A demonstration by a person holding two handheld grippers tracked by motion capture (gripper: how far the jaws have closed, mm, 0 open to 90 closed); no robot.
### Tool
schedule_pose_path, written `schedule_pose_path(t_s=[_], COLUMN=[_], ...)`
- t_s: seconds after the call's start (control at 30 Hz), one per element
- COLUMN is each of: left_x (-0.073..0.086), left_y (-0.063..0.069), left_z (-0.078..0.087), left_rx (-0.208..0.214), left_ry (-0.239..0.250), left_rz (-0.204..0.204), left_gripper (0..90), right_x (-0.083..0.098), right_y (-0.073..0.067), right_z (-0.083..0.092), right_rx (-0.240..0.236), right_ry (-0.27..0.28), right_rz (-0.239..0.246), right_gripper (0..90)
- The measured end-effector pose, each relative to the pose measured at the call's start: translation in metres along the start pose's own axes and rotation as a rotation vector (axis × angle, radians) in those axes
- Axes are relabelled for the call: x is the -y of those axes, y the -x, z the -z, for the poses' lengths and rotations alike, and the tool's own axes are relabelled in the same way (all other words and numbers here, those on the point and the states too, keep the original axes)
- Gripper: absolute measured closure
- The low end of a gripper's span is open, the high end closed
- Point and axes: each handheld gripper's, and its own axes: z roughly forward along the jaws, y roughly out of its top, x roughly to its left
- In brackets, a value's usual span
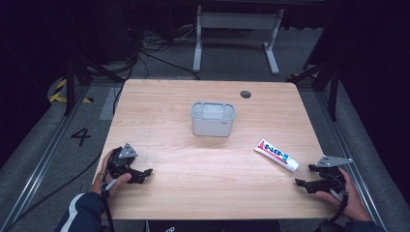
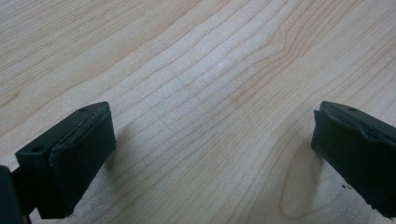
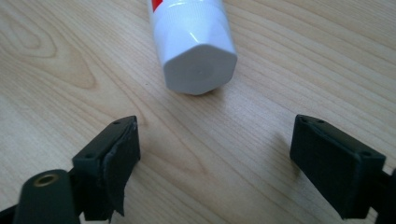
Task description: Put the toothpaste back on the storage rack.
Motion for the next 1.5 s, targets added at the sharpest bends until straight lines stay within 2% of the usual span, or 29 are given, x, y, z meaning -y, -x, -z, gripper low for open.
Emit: schedule_pose_path(t_s=[0.07,0.13,0.23,0.3,0.37,0.43,0.57,0.63,0.87,0.93,1.07,1.1,1.23,1.27,1.33,1.5], left_x=[0.0,0.0,0.0,0.0,0.0,0.0,0.0,0.0,-0.002,-0.002,-0.002,-0.002,-0.002,-0.002,-0.002,-0.002], left_y=[0.0,0.001,0.001,0.001,0.001,0.003,0.003,0.002,0.002,0.002,0.002,0.002,0.002,0.002,0.002,0.002], left_z=[0.0,0.0,0.0,0.0,0.0,0.0,0.0,0.0,-0.001,-0.001,-0.001,-0.001,-0.001,-0.001,-0.001,-0.001], left_rx=[-0.007,-0.012,-0.011,-0.012,-0.011,-0.006,-0.006,-0.006,-0.004,-0.006,-0.007,-0.007,-0.007,-0.007,-0.007,-0.007], left_ry=[-0.001,0.0,0.001,-0.001,0.0,-0.001,-0.001,-0.005,-0.007,-0.007,-0.006,-0.006,-0.006,-0.006,-0.006,-0.006], left_rz=[0.0,0.003,0.012,0.005,0.004,0.021,0.02,0.018,0.012,0.005,0.006,0.006,0.006,0.006,0.006,0.006], left_gripper=[0.1,0.1,0.1,0.1,0.1,0.5,0.5,0.5,0.5,0.5,0.5,0.5,0.5,0.5,0.5,0.5], right_x=[0.001,0.001,-0.003,-0.007,-0.012,-0.02,-0.033,-0.046,-0.075,-0.083,-0.1,-0.103,-0.118,-0.12,-0.124,-0.132], right_y=[0.0,0.001,0.002,0.001,0.0,-0.002,-0.005,-0.009,-0.017,-0.017,-0.018,-0.019,-0.026,-0.026,-0.025,-0.022], right_z=[0.002,0.005,0.01,0.013,0.015,0.017,0.018,0.014,0.001,-0.005,-0.018,-0.021,-0.035,-0.037,-0.041,-0.047], right_rx=[-0.018,-0.015,-0.006,-0.022,-0.027,-0.044,-0.049,-0.047,-0.05,-0.069,-0.061,-0.073,-0.064,-0.058,-0.079,-0.083], right_ry=[0.018,0.054,0.07,0.081,0.08,0.084,0.087,0.06,0.015,0.0,-0.044,-0.051,-0.127,-0.132,-0.13,-0.153], right_rz=[-0.003,-0.012,-0.006,-0.001,0.009,0.04,0.068,0.103,0.17,0.178,0.221,0.223,0.264,0.271,0.259,0.247], right_gripper=[21.0,19.5,19.5,19.5,19.7,22.2,23.3,23.6,25.0,25.1,26.2,27.2,28.4,28.6,29.5,30.5])
